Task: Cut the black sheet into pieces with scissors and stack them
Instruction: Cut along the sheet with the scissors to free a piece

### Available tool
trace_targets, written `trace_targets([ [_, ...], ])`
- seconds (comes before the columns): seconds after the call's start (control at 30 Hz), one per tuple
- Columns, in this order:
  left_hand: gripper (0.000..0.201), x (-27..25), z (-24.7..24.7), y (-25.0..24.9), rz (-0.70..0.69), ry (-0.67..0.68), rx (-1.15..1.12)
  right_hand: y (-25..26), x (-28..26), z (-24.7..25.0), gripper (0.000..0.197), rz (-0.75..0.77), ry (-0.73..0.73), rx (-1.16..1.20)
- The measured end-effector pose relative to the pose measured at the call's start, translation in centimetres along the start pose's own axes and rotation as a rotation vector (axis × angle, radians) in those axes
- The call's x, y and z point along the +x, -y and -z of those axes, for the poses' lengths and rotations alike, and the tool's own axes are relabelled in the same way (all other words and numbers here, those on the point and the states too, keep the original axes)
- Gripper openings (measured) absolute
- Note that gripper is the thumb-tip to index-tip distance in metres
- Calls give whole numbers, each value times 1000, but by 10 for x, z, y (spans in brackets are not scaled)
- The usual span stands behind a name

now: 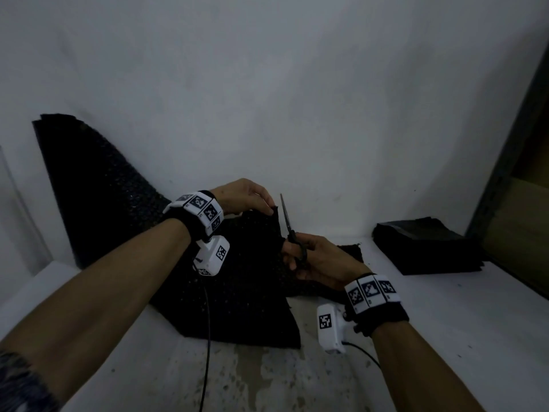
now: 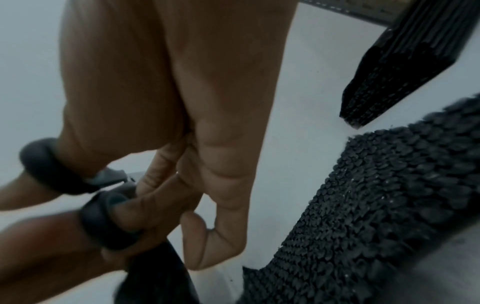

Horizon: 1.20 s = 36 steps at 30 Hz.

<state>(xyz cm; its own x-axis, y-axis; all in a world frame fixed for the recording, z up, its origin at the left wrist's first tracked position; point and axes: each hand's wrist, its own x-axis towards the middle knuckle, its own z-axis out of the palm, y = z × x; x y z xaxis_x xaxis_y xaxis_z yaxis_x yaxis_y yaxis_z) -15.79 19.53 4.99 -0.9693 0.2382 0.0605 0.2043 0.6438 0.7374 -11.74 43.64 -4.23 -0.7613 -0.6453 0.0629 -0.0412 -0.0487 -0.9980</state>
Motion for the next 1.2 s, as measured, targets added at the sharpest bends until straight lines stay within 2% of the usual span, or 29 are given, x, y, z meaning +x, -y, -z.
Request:
trace_targets([
  [0.07,8,4,-3,13,4,-21,42,-1,-3,2,28,-14,-14,22],
  [0.13,7,2,-10,23,-9,-108,157,-2,-5,2,31,-13,-45,17],
  [0.2,6,-5,-22,28,-90,-308,262,-3,-5,1,33,5,-100,2],
  [0.27,19,-16,-36,22,-151,-483,208,-5,-2,0,39,34,-171,7],
  [0.3,29,-21,-42,17,-120,-479,113,-5,1,-1,42,49,-206,2],
  [0.33,41,-28,-49,9,-43,-388,-23,-5,4,-3,45,65,-237,-14],
  [0.4,59,-43,-67,-5,130,-66,-306,-6,13,-8,39,110,-307,-126],
  [0.43,60,-51,-76,-9,177,73,-398,-6,18,-11,29,115,-344,-202],
  [0.47,58,-57,-84,-11,190,156,-459,-5,21,-15,21,100,-365,-262],
  [0.5,56,-61,-91,-10,187,181,-523,-5,23,-20,20,79,-368,-300],
  [0.6,49,-67,-102,0,203,119,-727,-8,26,-30,23,51,-372,-348],
  [0.67,47,-69,-102,6,218,78,-765,-13,28,-32,17,49,-378,-344],
  [0.77,42,-70,-104,10,226,51,-740,-17,29,-32,10,15,-356,-358],
  [0.9,49,-73,-113,13,266,45,-729,-23,23,-29,23,-93,-328,-437],
  [0.97,50,-73,-120,16,274,51,-754,-25,16,-26,24,-121,-274,-391],
  [1.03,40,-74,-124,18,271,89,-778,-24,6,-24,26,-172,-237,-319],
  [1.1,22,-73,-126,18,264,95,-809,-26,-2,-18,34,-243,-213,-282],
  [1.17,16,-69,-122,22,285,23,-764,-31,-6,-7,41,-279,-214,-304],
  [1.2,20,-67,-119,26,310,-24,-645,-33,-8,1,40,-274,-231,-376],
])
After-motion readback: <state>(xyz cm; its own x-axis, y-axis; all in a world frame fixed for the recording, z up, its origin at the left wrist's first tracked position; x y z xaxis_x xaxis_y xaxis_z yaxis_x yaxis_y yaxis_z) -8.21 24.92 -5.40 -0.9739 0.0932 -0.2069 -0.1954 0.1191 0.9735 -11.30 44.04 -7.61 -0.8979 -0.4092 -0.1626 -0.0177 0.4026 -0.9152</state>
